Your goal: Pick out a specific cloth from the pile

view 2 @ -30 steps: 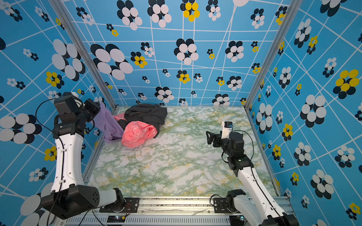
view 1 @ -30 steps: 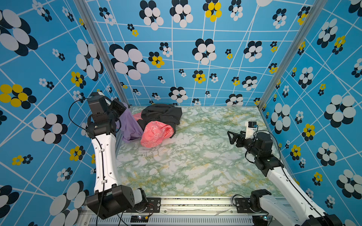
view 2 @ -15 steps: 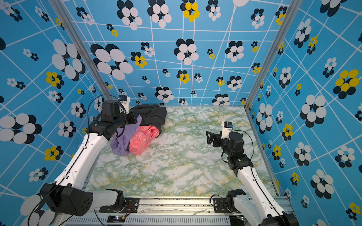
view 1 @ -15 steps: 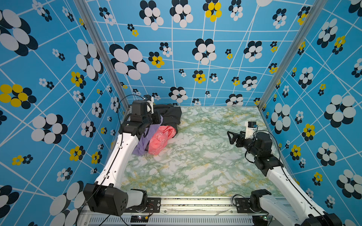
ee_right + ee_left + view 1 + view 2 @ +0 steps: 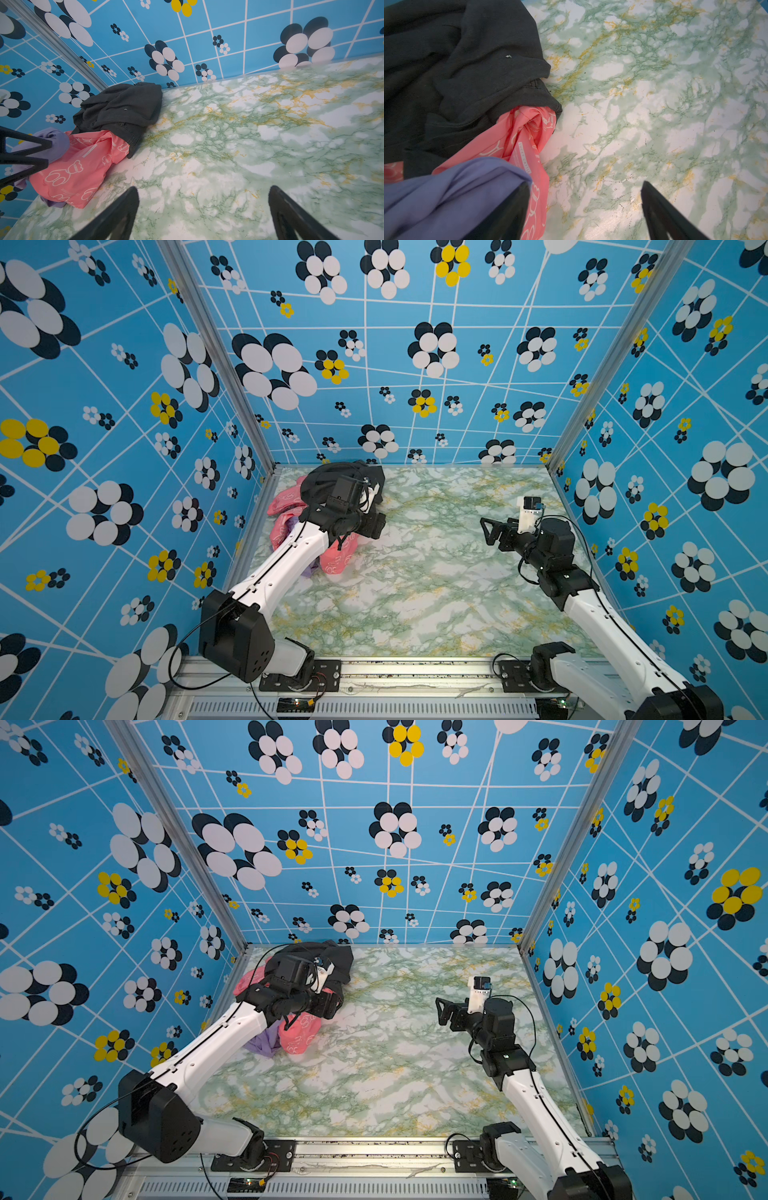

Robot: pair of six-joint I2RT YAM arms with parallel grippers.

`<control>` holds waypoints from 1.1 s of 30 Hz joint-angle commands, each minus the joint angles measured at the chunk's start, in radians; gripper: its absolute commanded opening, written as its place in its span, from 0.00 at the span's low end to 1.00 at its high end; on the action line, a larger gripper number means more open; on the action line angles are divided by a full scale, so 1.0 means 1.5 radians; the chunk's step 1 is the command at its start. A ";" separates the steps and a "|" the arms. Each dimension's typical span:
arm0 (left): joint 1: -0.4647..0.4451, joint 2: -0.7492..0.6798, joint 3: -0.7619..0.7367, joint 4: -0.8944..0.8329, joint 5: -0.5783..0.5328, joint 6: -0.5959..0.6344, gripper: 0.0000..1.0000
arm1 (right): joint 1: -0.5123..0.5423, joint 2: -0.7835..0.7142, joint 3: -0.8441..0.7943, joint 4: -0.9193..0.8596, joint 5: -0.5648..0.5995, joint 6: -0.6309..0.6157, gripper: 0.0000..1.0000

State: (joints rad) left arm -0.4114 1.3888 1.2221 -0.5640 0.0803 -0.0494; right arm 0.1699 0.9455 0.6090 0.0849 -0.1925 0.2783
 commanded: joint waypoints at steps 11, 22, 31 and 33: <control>0.316 -0.268 -0.197 0.104 0.087 -0.390 0.99 | 0.008 0.015 0.016 0.014 -0.003 0.011 0.99; 0.492 -0.292 -0.427 0.225 0.169 -0.586 0.89 | 0.010 0.019 0.008 0.020 -0.004 0.013 0.99; 0.515 -0.192 -0.470 0.329 0.220 -0.633 0.82 | 0.010 0.023 0.000 0.025 -0.004 0.014 0.99; 0.515 -0.172 -0.470 0.345 0.230 -0.638 0.77 | 0.010 0.024 -0.001 0.026 -0.004 0.015 0.99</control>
State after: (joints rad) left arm 0.3534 1.1046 0.5285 -0.1226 0.3779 -0.9775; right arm 0.1768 0.9783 0.6086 0.0933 -0.1932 0.2829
